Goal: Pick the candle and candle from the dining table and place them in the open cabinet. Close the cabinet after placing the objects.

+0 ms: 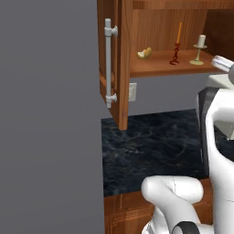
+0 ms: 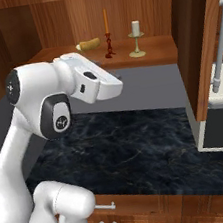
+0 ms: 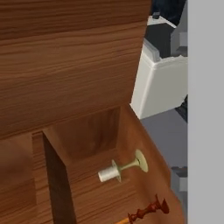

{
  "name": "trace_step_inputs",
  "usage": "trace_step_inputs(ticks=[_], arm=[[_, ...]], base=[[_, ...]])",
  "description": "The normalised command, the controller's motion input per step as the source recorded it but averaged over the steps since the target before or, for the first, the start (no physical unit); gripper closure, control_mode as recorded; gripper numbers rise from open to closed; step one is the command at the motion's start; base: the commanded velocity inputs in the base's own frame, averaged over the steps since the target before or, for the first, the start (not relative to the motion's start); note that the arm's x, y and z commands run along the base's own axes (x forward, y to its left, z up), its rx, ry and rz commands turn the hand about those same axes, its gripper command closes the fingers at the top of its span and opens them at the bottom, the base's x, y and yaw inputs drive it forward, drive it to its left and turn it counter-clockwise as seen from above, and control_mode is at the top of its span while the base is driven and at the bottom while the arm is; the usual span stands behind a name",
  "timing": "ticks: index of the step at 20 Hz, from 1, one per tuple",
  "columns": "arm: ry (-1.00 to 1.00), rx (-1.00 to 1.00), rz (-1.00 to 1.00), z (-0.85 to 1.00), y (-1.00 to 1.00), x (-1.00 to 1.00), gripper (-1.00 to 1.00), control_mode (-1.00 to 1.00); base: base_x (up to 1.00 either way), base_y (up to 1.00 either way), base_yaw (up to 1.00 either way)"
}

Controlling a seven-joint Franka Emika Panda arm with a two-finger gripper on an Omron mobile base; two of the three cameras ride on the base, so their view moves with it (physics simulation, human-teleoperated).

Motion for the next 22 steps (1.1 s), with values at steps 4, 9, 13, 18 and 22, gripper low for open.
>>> trace_step_inputs(ticks=[4,9,13,18,22], arm=[[0.00,0.09,0.06,0.00,0.35,-0.50,-1.00,-1.00],[0.00,0.10,0.03,0.00,0.29,-0.31,-1.00,-1.00],[0.01,0.07,0.05,0.00,0.22,-0.29,-1.00,-1.00],[0.00,0.00,0.09,-0.08,0.33,-0.23,-1.00,-1.00],[0.00,-0.08,0.08,-0.30,0.46,-0.21,-1.00,-1.00]], base=[[0.00,0.00,0.00],[0.00,0.00,0.00],[0.00,0.00,0.00],[0.00,0.00,0.00],[0.00,0.00,0.00]])
